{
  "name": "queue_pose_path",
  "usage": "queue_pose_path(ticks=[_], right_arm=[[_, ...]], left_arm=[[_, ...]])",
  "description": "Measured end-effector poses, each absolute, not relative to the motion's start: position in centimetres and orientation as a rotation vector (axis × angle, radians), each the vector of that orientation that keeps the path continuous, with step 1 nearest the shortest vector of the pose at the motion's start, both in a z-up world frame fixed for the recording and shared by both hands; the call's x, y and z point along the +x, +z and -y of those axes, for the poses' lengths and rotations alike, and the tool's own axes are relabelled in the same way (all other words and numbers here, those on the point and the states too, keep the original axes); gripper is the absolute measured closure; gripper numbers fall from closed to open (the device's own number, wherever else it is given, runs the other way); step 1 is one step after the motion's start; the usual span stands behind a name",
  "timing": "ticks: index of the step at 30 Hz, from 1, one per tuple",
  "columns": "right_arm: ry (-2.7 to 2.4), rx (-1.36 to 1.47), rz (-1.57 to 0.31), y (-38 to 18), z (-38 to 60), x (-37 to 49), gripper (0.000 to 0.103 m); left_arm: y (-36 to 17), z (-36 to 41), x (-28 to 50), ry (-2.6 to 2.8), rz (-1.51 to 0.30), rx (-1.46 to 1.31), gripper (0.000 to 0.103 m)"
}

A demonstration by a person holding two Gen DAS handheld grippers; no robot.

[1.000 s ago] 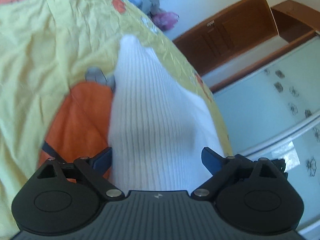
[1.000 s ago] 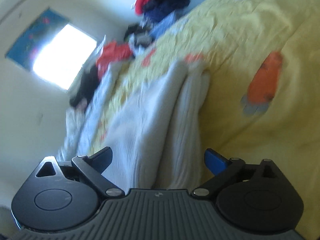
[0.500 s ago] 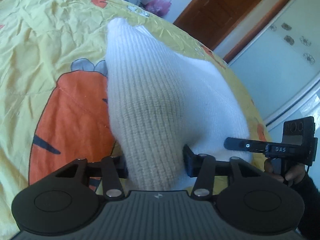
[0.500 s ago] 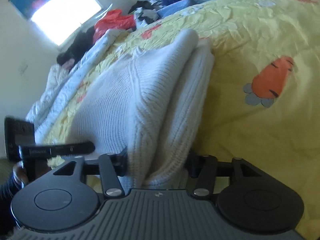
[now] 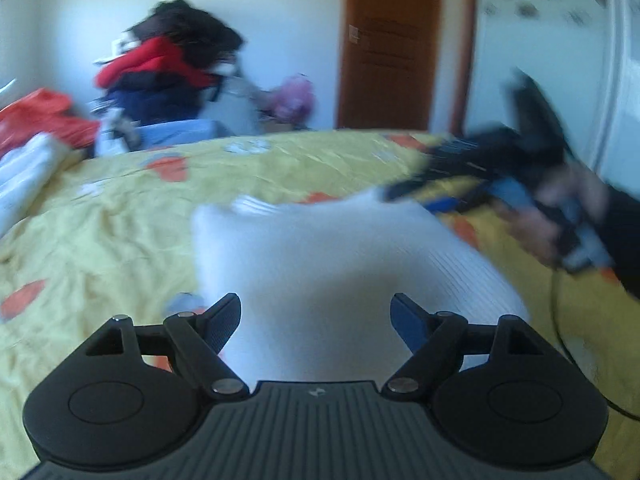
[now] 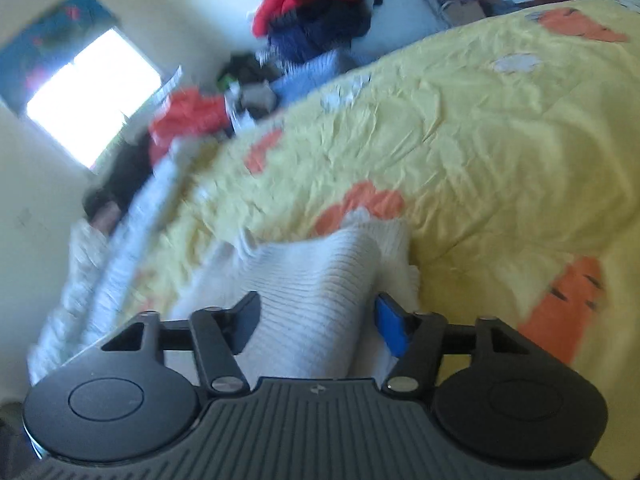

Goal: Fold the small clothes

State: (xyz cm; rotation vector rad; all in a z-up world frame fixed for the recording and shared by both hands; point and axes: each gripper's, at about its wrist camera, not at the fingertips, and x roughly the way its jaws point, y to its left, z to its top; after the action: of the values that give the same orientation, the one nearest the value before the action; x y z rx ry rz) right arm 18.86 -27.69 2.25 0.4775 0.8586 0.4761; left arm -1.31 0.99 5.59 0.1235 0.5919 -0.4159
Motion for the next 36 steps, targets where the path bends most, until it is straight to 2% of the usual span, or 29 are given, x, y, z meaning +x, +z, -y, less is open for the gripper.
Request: queue_pose_path(ticks=[1,2,6,8,10,12,13,15,17,19,21,24,27,28,30,33,36], right_arm=[[0.474,0.437,-0.864,2.0,26.8,19.4,0.072],[0.464,0.383,-0.870,2.1,25.9,19.9,0.085],[0.481,0.309,-0.765,4.3,26.3,19.6,0.088],[0.416,0.342,-0.855,1.9,27.4,21.6,0.089],[0.414,0.361,-0.838,0.5,27.4,21.3,0.089],[0.398,0.360,-0.816,1.0,27.0,20.4,0.084],[0.384,0.335,-0.805,1.5,26.8,19.9,0.074],[0.335,0.270,-0.745,3.0,26.5,18.4,0.069],[0.305,0.235,-0.639,4.9,26.3,16.5,0.071],[0.363,0.221,-0.573,6.7,25.1,15.0,0.069],[0.431,0.162,-0.576,7.5,23.3,14.5,0.062],[0.511,0.078,-0.615,7.2,20.4,14.9,0.059],[0.500,0.068,-0.716,4.9,18.9,16.8,0.057],[0.479,0.050,-0.765,3.5,18.7,17.7,0.052],[0.500,0.057,-0.719,1.5,19.3,18.0,0.047],[0.517,0.167,-0.732,0.9,20.6,18.8,0.048],[0.483,0.105,-0.680,1.2,19.9,17.2,0.047]], left_arm=[[4.8,-0.5,-1.3,-0.412,-0.604,0.140,0.021],[4.2,0.2,-1.1,-0.394,-0.603,0.163,0.021],[3.4,1.5,-0.2,-0.395,-0.602,0.200,0.016],[2.4,2.5,0.8,-0.405,-0.606,0.234,0.012],[1.3,3.6,1.0,-0.378,-0.598,0.293,0.004],[1.3,3.7,0.9,-0.371,-0.598,0.296,0.003],[1.6,3.7,0.5,-0.374,-0.602,0.287,0.003],[1.8,3.2,0.6,-0.382,-0.609,0.266,0.003],[1.9,3.2,0.4,-0.380,-0.612,0.258,0.003],[1.8,3.3,0.4,-0.375,-0.612,0.258,0.003],[1.9,3.5,0.2,-0.370,-0.613,0.257,0.003],[1.9,3.5,0.3,-0.371,-0.619,0.255,0.003],[1.9,3.5,0.4,-0.371,-0.623,0.253,0.003],[2.0,3.5,0.3,-0.371,-0.623,0.253,0.003],[2.0,3.5,0.3,-0.374,-0.617,0.255,0.003],[1.7,3.7,0.2,-0.370,-0.598,0.265,0.003],[1.9,3.4,-0.4,-0.367,-0.573,0.254,0.003]])
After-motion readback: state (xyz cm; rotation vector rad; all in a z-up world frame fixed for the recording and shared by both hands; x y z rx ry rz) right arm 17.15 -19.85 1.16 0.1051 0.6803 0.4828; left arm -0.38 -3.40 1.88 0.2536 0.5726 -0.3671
